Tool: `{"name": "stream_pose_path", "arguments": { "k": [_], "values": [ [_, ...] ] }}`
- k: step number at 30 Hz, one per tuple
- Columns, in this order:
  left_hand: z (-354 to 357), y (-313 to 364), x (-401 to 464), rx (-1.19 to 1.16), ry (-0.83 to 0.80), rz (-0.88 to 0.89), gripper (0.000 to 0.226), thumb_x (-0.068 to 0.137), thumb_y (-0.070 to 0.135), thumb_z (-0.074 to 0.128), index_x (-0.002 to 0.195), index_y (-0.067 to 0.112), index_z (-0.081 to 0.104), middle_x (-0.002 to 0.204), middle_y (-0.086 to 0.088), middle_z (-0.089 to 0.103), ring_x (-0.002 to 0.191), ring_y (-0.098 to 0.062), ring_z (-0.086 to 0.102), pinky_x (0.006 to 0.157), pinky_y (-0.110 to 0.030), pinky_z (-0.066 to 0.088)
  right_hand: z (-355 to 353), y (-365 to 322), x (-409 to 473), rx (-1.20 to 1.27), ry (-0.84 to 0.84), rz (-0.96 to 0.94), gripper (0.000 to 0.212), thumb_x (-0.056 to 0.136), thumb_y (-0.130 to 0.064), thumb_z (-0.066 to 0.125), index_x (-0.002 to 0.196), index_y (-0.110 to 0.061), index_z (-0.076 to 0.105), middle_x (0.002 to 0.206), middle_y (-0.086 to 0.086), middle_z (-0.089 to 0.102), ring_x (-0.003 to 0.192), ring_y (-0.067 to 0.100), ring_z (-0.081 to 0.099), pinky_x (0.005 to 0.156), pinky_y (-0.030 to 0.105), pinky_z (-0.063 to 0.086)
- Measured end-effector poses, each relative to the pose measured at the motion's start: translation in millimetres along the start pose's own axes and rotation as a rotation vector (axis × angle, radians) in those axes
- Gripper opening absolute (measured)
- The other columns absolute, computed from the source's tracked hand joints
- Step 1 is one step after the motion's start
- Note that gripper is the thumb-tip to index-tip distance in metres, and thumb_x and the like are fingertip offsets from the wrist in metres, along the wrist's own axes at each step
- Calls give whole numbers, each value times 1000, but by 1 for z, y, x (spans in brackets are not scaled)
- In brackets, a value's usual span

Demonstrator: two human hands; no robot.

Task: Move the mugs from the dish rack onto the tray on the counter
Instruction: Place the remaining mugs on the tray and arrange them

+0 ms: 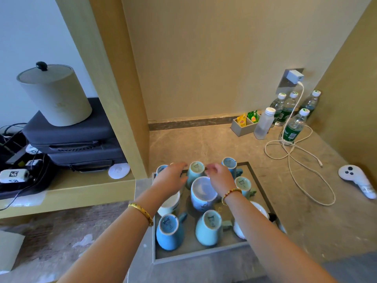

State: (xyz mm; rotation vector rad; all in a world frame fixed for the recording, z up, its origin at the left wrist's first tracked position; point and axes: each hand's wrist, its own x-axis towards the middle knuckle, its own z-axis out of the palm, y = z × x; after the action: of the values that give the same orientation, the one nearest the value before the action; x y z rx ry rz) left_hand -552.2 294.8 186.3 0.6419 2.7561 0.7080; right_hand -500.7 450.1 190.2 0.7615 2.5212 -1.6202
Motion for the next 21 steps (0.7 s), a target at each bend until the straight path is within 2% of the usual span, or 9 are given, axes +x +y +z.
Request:
{"name": "stream_pose_path", "arguments": {
  "k": [2, 5, 8, 10, 11, 13, 17, 21],
  "values": [
    [6, 4, 16, 21, -48, 10, 54, 89, 27, 57, 139, 21, 37, 135, -6, 50, 118, -24, 52, 95, -35, 42, -7, 2, 14, -157, -5, -4, 31, 97, -13, 37, 120, -8, 56, 121, 14, 60, 112, 29, 55, 93, 33, 43],
    [14, 7, 39, 57, -121, 32, 64, 88, 26, 59, 144, 22, 28, 144, -7, 41, 127, -26, 44, 105, -39, 37, -12, 3, 34, -315, -103, 25, 36, 96, -6, 32, 126, -2, 51, 128, 20, 55, 117, 32, 53, 98, 37, 42],
    [22, 7, 54, 118, -202, 55, 66, 89, 21, 59, 145, 25, 26, 150, -4, 33, 135, -26, 35, 111, -41, 32, -12, 2, 50, -481, -247, 44, 36, 94, -7, 40, 128, 1, 50, 132, 22, 52, 122, 35, 49, 100, 36, 40],
    [25, 7, 63, 150, -247, 75, 62, 89, 19, 58, 143, 26, 30, 150, -3, 33, 135, -25, 35, 109, -39, 30, -11, 1, 56, -556, -323, 56, 31, 93, -9, 45, 122, 0, 54, 130, 22, 54, 116, 33, 53, 95, 35, 41],
    [25, 7, 67, 168, -268, 80, 60, 89, 19, 58, 143, 27, 32, 148, -3, 35, 134, -25, 35, 109, -37, 30, -8, 0, 60, -600, -366, 49, 26, 94, -9, 44, 117, -1, 55, 128, 22, 54, 106, 30, 53, 90, 34, 41],
    [27, 6, 73, 194, -297, 85, 59, 89, 20, 58, 142, 27, 33, 147, -3, 38, 133, -23, 37, 107, -35, 31, -5, 1, 65, -650, -396, 41, 24, 96, -7, 39, 112, 0, 56, 126, 22, 56, 91, 22, 44, 84, 31, 39],
    [28, 4, 81, 204, -328, 85, 65, 87, 23, 62, 144, 24, 30, 147, -3, 38, 133, -23, 38, 109, -35, 30, -5, 5, 75, -633, -439, 42, 30, 95, -5, 38, 118, 4, 55, 123, 22, 58, 88, 18, 41, 77, 26, 34],
    [24, 0, 82, 169, -291, 65, 58, 82, 25, 68, 134, 22, 42, 134, -5, 50, 121, -22, 46, 99, -33, 37, 1, 9, 81, -635, -475, -16, 28, 94, -3, 37, 111, 3, 57, 103, 19, 58, 86, 20, 45, 74, 25, 34]
  ]
}}
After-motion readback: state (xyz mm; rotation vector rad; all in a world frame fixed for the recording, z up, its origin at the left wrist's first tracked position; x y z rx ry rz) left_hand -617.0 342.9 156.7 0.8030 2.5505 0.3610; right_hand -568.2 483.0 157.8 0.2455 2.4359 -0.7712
